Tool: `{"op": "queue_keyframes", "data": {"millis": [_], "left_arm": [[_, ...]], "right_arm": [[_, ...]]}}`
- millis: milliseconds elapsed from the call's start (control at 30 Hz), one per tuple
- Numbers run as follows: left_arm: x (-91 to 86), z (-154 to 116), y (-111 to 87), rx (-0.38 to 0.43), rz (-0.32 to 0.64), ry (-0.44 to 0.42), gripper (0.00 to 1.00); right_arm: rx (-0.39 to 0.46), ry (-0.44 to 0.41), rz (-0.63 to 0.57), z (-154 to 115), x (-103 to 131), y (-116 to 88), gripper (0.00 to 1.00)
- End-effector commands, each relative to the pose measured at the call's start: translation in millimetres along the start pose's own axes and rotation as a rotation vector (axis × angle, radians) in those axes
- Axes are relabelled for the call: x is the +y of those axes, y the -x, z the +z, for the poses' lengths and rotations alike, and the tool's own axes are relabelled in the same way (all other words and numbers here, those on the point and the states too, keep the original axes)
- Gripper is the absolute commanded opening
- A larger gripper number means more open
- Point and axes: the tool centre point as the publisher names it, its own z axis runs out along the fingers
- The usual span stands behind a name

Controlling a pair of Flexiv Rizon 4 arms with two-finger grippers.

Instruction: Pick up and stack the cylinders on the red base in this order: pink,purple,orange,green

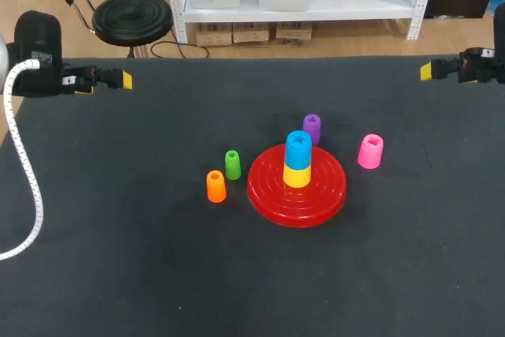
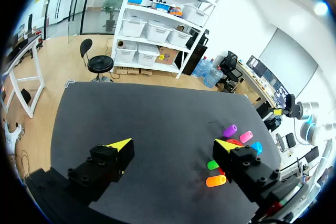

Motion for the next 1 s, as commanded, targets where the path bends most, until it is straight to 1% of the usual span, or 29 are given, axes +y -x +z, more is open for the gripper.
{"op": "queue_keyframes", "data": {"millis": [33,267,333,400,500,533,567,600,633,667,700,733,767,800,833,1000], "left_arm": [[-1.7,0,1.0,0.005,-0.002,0.008,1.00],[-1.7,0,1.0,0.005,-0.002,0.008,1.00],[-4.8,-2,1.7,-0.011,0.062,-0.015,1.00],[-9.3,-6,3.0,-0.036,0.166,-0.023,1.00],[-16.1,-13,4.9,-0.072,0.298,-0.093,1.00],[-20.2,-17,4.1,-0.074,0.374,-0.153,1.00],[-21.9,-20,4.2,-0.084,0.419,-0.183,1.00],[-24.0,-22,3.4,-0.063,0.492,-0.244,1.00],[-25.9,-24,2.1,-0.061,0.542,-0.273,1.00],[-26.9,-27,2.1,-0.070,0.573,-0.336,1.00],[-27.5,-31,2.1,-0.060,0.603,-0.409,1.00],[-26.4,-32,3.1,-0.078,0.628,-0.434,1.00],[-25.8,-35,5.2,-0.105,0.615,-0.448,1.00],[-24.7,-37,8.4,-0.115,0.577,-0.474,1.00],[-22.4,-38,11.2,-0.120,0.531,-0.463,1.00],[-22.4,-38,11.2,-0.120,0.531,-0.463,1.00]], "right_arm": [[0.000,-0.001,0.000,0,0,0,1.00],[0.000,-0.001,0.000,0,0,0,1.00],[0.000,-0.001,0.000,0,0,0,1.00],[0.000,-0.001,0.000,0,0,0,1.00],[0.000,-0.001,0.000,0,0,0,1.00],[0.000,-0.001,0.000,0,0,0,1.00],[0.000,-0.001,0.000,0,0,0,1.00],[0.000,-0.001,0.000,0,0,0,1.00],[0.000,-0.001,0.000,0,0,0,1.00],[0.000,-0.001,0.000,0,0,0,1.00],[0.000,-0.001,0.000,0,0,0,1.00],[0.000,-0.001,0.000,0,0,0,1.00],[0.000,-0.001,0.000,0,0,0,1.00],[0.000,-0.001,0.000,0,0,0,1.00],[0.000,-0.001,0.000,0,0,0,1.00],[0.000,-0.001,0.000,0,0,0,1.00]]}}
